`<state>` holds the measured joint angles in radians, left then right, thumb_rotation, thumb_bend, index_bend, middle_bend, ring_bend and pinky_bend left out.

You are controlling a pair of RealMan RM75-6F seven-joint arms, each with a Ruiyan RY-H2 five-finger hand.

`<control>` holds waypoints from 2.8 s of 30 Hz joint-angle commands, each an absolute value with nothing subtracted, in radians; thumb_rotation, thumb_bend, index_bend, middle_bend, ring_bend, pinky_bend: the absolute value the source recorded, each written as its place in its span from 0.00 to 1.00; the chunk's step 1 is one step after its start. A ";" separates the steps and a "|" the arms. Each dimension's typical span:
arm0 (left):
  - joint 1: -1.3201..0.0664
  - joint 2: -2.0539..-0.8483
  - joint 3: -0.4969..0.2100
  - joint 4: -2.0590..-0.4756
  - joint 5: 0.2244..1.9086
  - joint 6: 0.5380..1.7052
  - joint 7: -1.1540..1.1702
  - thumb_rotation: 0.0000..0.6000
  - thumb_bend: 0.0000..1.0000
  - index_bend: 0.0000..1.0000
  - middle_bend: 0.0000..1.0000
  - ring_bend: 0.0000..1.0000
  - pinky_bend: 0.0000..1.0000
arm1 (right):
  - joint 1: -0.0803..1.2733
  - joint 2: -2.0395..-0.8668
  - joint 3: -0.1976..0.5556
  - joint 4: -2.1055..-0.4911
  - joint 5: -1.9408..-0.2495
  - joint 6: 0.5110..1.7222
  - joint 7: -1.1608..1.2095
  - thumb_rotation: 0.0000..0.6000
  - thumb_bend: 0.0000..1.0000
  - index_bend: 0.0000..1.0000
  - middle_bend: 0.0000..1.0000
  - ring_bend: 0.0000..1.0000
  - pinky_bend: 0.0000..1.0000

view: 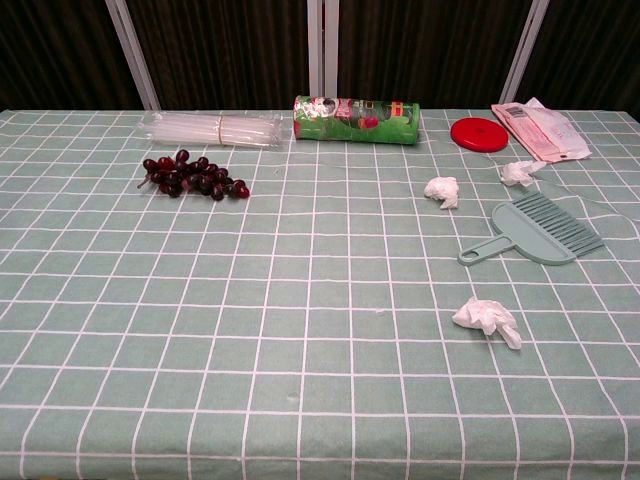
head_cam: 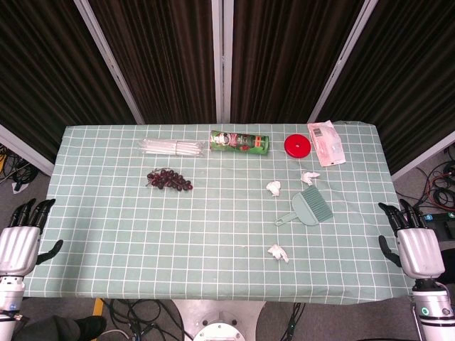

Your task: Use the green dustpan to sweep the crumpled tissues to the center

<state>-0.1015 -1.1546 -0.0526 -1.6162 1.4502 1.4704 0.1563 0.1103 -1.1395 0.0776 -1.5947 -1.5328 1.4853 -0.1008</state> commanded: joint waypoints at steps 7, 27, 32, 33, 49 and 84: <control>-0.095 -1.168 -0.054 -1.607 1.455 1.489 0.165 1.00 0.24 0.08 0.12 0.06 0.12 | 0.120 -1.131 0.069 -1.601 -1.553 1.475 -0.077 1.00 0.33 0.15 0.23 0.06 0.16; -0.075 -1.166 -0.042 -1.601 1.462 1.503 0.138 1.00 0.23 0.15 0.12 0.06 0.12 | 0.535 -1.415 0.097 -1.326 -1.572 0.945 -0.116 1.00 0.07 0.40 0.38 0.10 0.19; -0.076 -1.171 -0.043 -1.593 1.458 1.496 0.129 1.00 0.23 0.15 0.12 0.06 0.12 | 0.572 -1.510 0.083 -1.209 -1.586 0.936 -0.138 1.00 0.22 0.42 0.40 0.10 0.19; -0.076 -1.171 -0.043 -1.591 1.455 1.493 0.128 1.00 0.23 0.15 0.12 0.06 0.12 | 0.579 -1.527 0.078 -1.184 -1.590 0.936 -0.143 1.00 0.23 0.42 0.40 0.10 0.19; -0.086 -1.183 -0.049 -1.584 1.441 1.470 0.119 1.00 0.23 0.15 0.12 0.06 0.12 | 0.617 -1.636 0.036 -1.025 -1.606 0.964 -0.155 1.00 0.22 0.42 0.41 0.10 0.20; -0.078 -1.199 -0.044 -1.544 1.443 1.471 0.077 1.00 0.23 0.15 0.12 0.06 0.12 | 0.615 -1.657 0.024 -0.998 -1.600 1.091 -0.106 1.00 0.33 0.61 0.55 0.22 0.20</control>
<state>-0.0779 -1.1994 -0.0437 -1.5433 1.4430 1.4705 0.0777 0.6261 -1.6860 0.0131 -0.9608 -1.5991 1.0595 -0.1418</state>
